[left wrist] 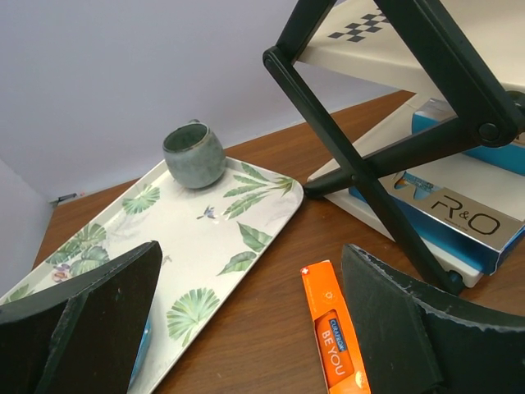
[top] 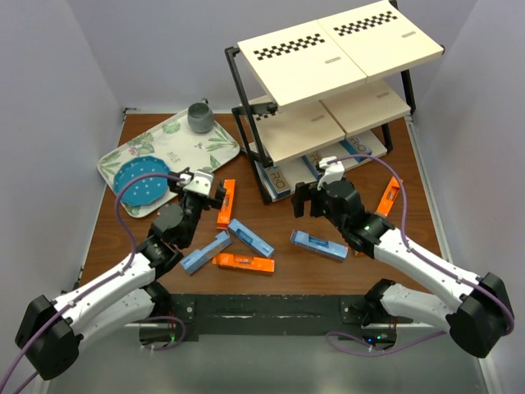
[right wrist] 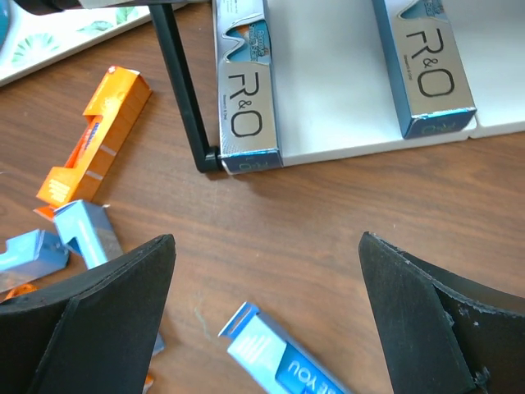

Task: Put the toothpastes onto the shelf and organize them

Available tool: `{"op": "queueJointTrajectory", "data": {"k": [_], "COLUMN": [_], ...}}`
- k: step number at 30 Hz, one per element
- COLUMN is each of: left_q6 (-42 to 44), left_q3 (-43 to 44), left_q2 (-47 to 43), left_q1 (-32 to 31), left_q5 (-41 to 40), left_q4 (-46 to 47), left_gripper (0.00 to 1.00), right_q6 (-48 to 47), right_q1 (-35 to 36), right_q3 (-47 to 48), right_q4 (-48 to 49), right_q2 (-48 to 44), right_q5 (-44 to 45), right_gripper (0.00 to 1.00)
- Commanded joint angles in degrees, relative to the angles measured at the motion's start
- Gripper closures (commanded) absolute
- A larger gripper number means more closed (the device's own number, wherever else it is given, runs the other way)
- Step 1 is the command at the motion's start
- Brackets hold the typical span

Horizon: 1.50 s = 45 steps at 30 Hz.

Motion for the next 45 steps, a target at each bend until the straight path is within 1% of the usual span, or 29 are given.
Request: {"op": "queueJointTrajectory", "data": {"k": [1, 4, 6, 10, 12, 14, 16, 21, 25, 26, 29, 31, 35, 36, 39, 45], "left_q6": [-2.56, -3.18, -3.53, -4.32, -4.93, -5.46, -6.16, -6.69, -7.39, -7.39, -7.39, -7.13, -4.50, -4.06, -3.09, -2.39], "left_q3": [3.02, 3.46, 3.72, 4.16, 4.08, 4.08, 4.07, 4.60, 4.60, 4.69, 3.55, 2.67, 2.40, 2.58, 3.11, 2.76], "left_q2": [-1.30, -1.47, -1.56, -2.08, -2.26, -2.35, -2.27, -2.35, -3.14, -3.58, -5.51, -6.21, -4.64, -4.11, -2.27, -1.38], "left_q1": [0.13, 0.13, 0.13, 0.13, 0.13, 0.13, 0.13, -0.22, -0.22, -0.30, -0.39, -0.39, -0.48, -0.39, -0.39, -0.39], "left_q5": [1.51, 1.60, 1.78, 2.39, 2.66, 3.10, 3.45, 3.98, 0.73, 0.55, -0.42, -1.29, -1.65, -1.74, -2.09, -1.39], "left_q4": [0.01, -0.78, -1.75, -2.81, -3.33, -3.86, -4.21, -6.58, -9.92, -11.41, -11.95, -11.60, -9.76, -9.58, -8.79, -7.91], "left_gripper": [0.03, 0.03, 0.03, 0.02, 0.02, 0.02, 0.02, 0.02, 0.02, 0.02, 0.02, 0.02, 0.02, 0.02, 0.02, 0.02], "right_q6": [1.77, -0.94, -1.13, -1.22, -1.22, -1.22, -1.13, -0.78, -0.60, -0.69, -0.60, -0.69, -1.04, -1.30, -2.62, -3.15], "right_q1": [0.13, 0.13, 0.13, 0.40, 0.75, 1.88, 3.29, 9.71, 13.84, 15.41, 17.53, 18.15, 18.94, 18.94, 19.03, 19.47], "right_q3": [4.43, 4.88, 4.70, 3.83, 3.30, 3.03, 3.12, 2.86, 3.82, 4.00, 4.09, 3.65, 2.95, 2.95, 3.64, 4.09], "right_q4": [-8.05, -10.77, -11.30, -11.57, -11.05, -10.52, -9.82, -6.57, -3.85, -3.14, -1.12, 0.55, 2.66, 3.02, 3.72, 3.99], "right_q2": [-1.72, -2.07, -1.98, -1.72, -1.72, -1.02, 0.38, 4.77, 10.66, 11.54, 14.79, 15.77, 17.88, 18.84, 21.47, 24.47], "right_q5": [-2.16, -7.42, -11.47, -15.18, -18.59, -19.40, -18.88, -16.76, -15.44, -13.88, -10.89, -9.47, -6.83, -6.92, -7.44, -9.46], "right_gripper": [0.01, 0.01, 0.02, 0.02, 0.02, 0.02, 0.02, 0.02, 0.07, 0.08, 0.13, 0.16, 0.21, 0.24, 0.28, 0.33]}}
